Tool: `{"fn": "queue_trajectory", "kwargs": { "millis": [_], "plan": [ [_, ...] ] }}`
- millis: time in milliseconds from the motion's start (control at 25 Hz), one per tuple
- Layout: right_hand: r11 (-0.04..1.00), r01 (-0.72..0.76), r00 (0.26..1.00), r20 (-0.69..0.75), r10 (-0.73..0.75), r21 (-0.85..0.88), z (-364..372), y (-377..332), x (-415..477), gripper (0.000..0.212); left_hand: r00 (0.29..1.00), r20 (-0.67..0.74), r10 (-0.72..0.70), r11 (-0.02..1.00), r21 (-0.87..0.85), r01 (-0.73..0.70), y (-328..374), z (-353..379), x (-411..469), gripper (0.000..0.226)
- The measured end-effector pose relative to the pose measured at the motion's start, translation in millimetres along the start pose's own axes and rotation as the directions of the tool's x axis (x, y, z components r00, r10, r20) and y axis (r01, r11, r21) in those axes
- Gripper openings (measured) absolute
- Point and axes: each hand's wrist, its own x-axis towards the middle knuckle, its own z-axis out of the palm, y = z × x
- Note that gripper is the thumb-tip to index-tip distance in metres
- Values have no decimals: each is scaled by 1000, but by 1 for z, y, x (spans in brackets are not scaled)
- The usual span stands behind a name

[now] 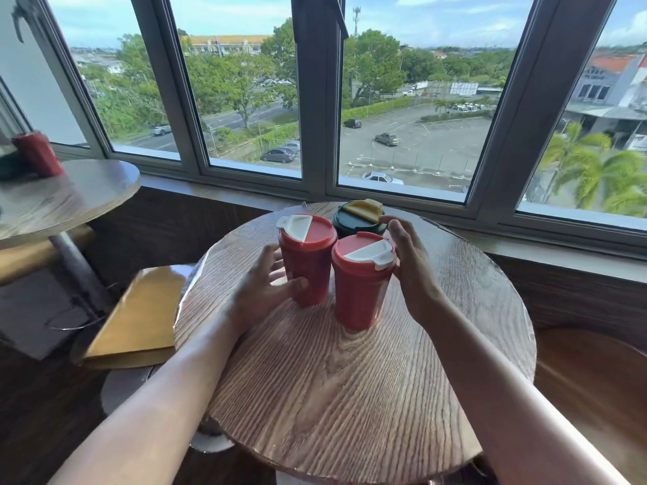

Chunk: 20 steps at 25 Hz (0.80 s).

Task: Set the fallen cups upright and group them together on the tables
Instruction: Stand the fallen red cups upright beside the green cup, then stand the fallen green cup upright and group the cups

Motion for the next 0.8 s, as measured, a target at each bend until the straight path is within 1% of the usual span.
{"fn": "queue_trajectory", "kwargs": {
  "millis": [120, 240, 280, 360, 480, 560, 640, 720, 800],
  "plan": [
    [999, 7, 999, -51, -9, -41, -3, -12, -3, 28, 1000, 2, 7, 999, 34, -7, 5, -3, -3, 90],
    [963, 90, 975, -176, -137, -253, -6, -29, -3, 17, 997, -69, 45, 991, 130, -36, 12, -9, -11, 108],
    [935, 118, 961, -199, -192, -334, -7, -34, -3, 13, 993, -104, 56, 986, 161, -39, 18, -12, -15, 112],
    [856, 187, 927, -201, -316, -483, -4, -47, -6, 6, 983, -153, 97, 960, 274, -52, 30, -20, -21, 112],
    [642, 298, 862, -90, -500, -707, 14, -60, -18, 12, 948, -215, 233, 856, 508, -95, 46, -36, -34, 98],
    [539, 344, 827, -23, -561, -769, 30, -69, -26, 14, 924, -211, 318, 802, 581, -143, 56, -48, -42, 86],
    [488, 389, 815, 46, -577, -781, 52, -79, -35, 17, 914, -185, 361, 753, 637, -168, 63, -65, -52, 75],
    [442, 440, 805, 125, -580, -782, 82, -85, -42, 21, 915, -161, 371, 722, 669, -175, 70, -84, -63, 63],
    [438, 490, 799, 188, -571, -754, 121, -87, -48, 21, 918, -171, 357, 720, 677, -154, 70, -110, -74, 48]
  ]
}}
